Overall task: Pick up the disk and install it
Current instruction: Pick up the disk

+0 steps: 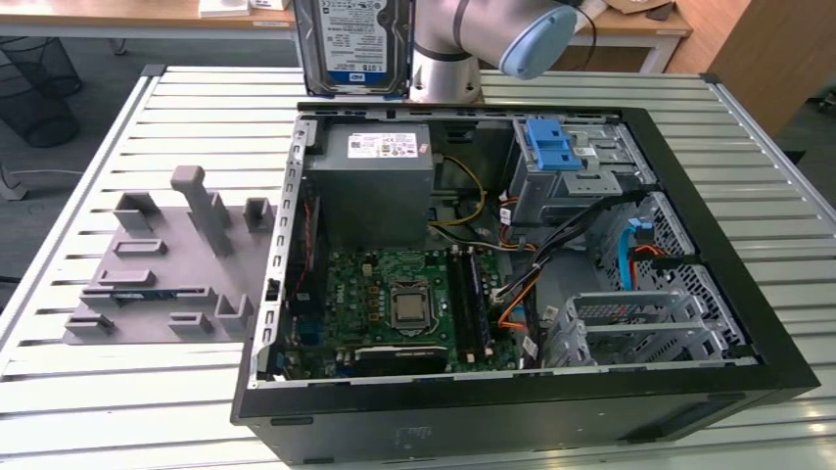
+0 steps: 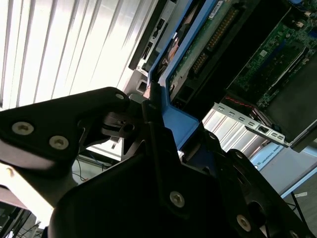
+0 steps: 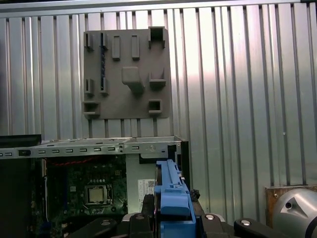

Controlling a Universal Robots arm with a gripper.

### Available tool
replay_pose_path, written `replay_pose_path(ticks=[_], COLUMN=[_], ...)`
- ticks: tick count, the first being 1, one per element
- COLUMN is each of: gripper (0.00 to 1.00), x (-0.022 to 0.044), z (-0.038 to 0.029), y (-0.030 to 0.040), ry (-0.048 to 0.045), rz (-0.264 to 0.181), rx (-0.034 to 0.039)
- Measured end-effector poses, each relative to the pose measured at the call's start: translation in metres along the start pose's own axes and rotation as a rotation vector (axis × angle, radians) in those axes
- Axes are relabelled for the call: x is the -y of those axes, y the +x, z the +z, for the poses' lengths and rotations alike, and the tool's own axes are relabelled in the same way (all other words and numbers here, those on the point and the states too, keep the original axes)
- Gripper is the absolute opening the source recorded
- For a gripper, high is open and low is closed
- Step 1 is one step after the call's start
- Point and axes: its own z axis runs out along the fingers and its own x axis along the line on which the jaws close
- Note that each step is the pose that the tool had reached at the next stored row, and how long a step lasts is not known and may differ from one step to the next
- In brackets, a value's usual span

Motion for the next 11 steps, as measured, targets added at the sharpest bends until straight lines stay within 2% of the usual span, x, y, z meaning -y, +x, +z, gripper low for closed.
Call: replay_pose_path(ticks=[11], gripper=[0.37], x=[0.0029], z=[-0.0001], y=[-0.0001], ry=[0.0], rz=[0.0], rx=[0.0])
